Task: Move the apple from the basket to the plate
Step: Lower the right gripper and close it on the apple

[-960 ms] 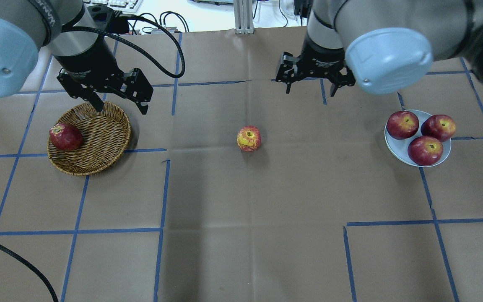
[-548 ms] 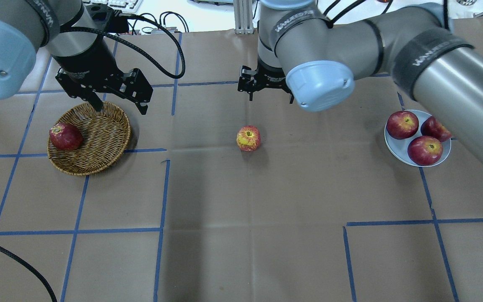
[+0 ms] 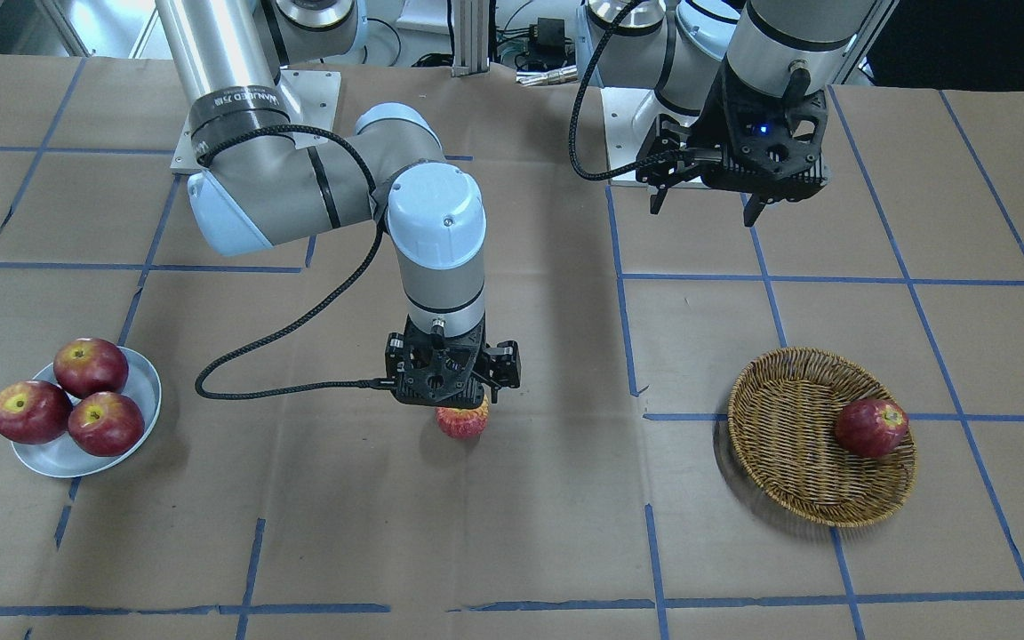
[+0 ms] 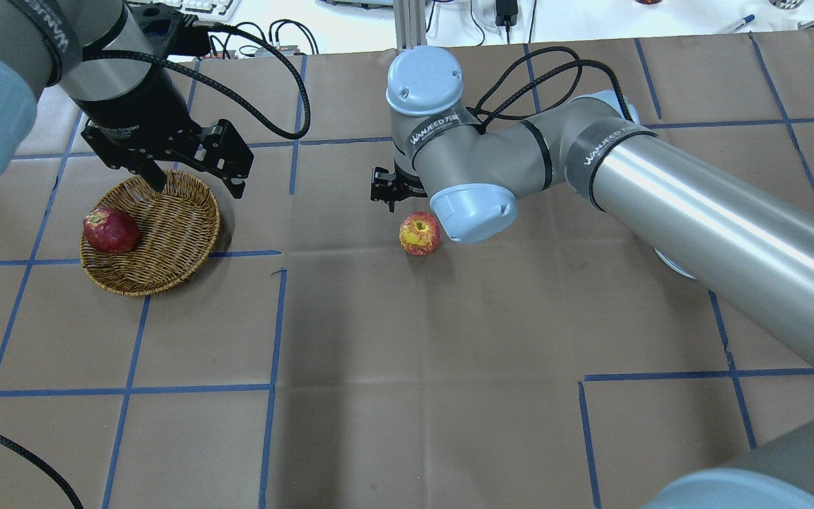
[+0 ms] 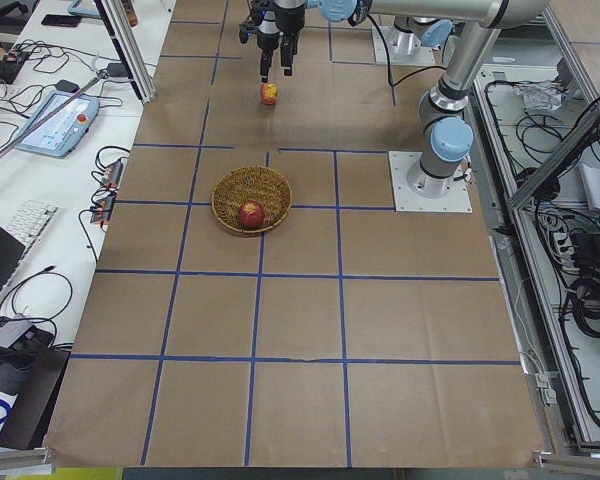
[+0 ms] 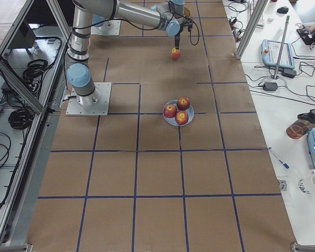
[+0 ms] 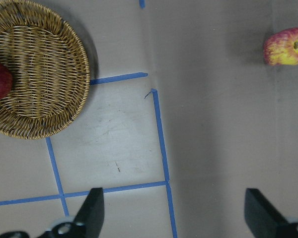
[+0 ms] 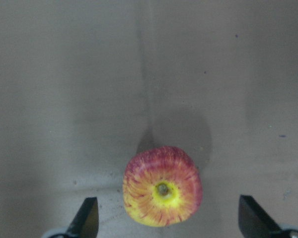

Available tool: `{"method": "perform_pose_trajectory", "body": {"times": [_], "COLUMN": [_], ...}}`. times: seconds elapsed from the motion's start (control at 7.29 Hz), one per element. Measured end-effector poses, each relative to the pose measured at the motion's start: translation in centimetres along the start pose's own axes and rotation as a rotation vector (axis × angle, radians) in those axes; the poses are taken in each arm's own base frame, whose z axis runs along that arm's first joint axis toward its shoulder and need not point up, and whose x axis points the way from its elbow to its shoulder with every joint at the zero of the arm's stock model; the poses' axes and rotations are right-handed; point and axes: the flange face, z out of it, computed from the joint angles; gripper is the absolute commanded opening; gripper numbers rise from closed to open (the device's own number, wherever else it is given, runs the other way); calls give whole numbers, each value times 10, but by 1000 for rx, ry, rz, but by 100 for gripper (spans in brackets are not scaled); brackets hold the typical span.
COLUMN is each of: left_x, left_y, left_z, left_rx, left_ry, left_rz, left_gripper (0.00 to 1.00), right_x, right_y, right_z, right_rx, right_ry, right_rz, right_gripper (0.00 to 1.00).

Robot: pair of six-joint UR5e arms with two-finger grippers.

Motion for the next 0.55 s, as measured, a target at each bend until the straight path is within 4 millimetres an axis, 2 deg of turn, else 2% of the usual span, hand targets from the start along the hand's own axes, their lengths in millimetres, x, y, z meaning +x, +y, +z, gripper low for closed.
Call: {"method": "perform_pose_trajectory", "body": {"times": [0.27, 0.41, 0.55], "left_x": [0, 1, 1], "left_y": [1, 1, 2], "left_z": [0, 0, 0], "left_rx": [0, 0, -1], "left_ry": [0, 0, 1], "left_rz": [1, 2, 5], "left_gripper": [99, 99, 99], "right_x": [3, 5, 5], "right_y": [11, 15, 16], "right_z": [41, 57, 66], "right_rx": [14, 17, 23], "right_ry": [-7, -8, -12], "right_rz": [-5, -5, -6], "right_gripper": [100, 92, 74]}}
